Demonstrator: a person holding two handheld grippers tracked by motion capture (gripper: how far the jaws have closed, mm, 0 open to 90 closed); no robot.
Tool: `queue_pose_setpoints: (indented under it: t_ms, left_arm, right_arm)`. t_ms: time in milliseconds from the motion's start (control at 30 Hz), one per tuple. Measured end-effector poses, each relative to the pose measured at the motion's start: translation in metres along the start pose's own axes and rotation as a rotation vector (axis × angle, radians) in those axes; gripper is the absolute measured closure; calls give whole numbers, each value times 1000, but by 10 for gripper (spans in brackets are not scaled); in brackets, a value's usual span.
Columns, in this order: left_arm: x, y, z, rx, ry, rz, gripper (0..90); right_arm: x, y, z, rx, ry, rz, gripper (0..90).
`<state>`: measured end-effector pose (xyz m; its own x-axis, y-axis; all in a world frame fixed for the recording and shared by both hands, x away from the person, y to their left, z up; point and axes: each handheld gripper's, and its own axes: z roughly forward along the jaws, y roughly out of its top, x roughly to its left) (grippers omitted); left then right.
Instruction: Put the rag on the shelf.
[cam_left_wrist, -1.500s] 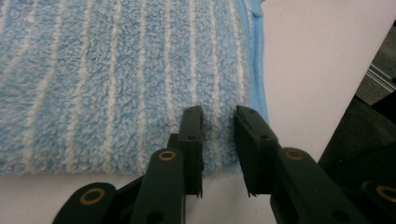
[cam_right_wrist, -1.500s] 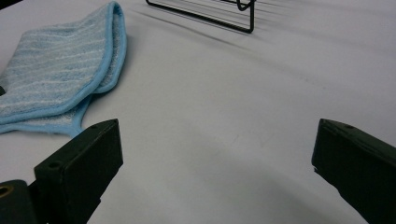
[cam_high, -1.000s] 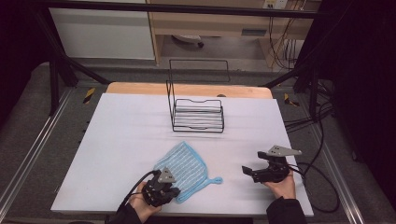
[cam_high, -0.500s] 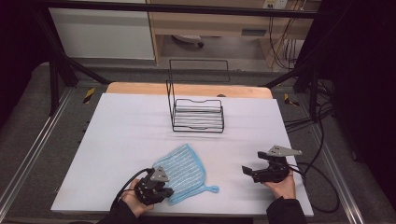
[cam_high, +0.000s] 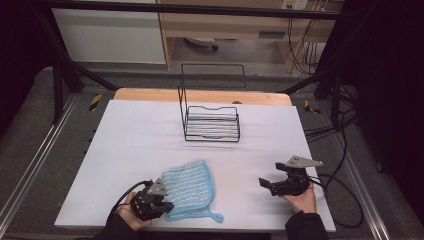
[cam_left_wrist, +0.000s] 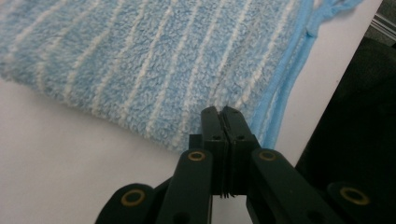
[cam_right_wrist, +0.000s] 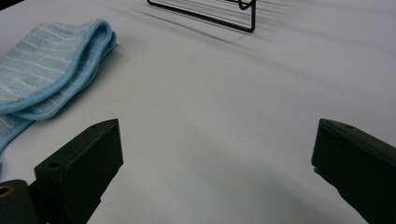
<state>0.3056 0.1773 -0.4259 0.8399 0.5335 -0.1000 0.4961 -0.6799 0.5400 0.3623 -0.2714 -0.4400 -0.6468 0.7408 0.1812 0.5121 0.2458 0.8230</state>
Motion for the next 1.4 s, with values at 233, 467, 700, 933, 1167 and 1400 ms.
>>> queue_pose_setpoints:
  t_ms: [233, 467, 700, 933, 1167, 1400]
  left_arm:
    - [2, 0, -4, -31, -11, -22, 726]
    - [29, 5, -15, -165, 101, -194, 474]
    - [70, 10, -9, -230, 150, -375, 473]
    - [81, 18, 8, -209, 114, -424, 649]
    - [81, 25, 15, -183, 113, -409, 826]
    - [81, 30, 17, -198, 122, -365, 868]
  right_arm:
    - [0, 0, 1, 3, -1, -1, 25]
    - [0, 0, 2, 3, 0, 2, 25]
    - [0, 0, 2, 3, -1, -2, 26]
    - [0, 0, 2, 4, 0, -3, 26]
    - [0, 0, 2, 4, 1, -3, 26]
    - [0, 0, 3, 6, 3, -2, 26]
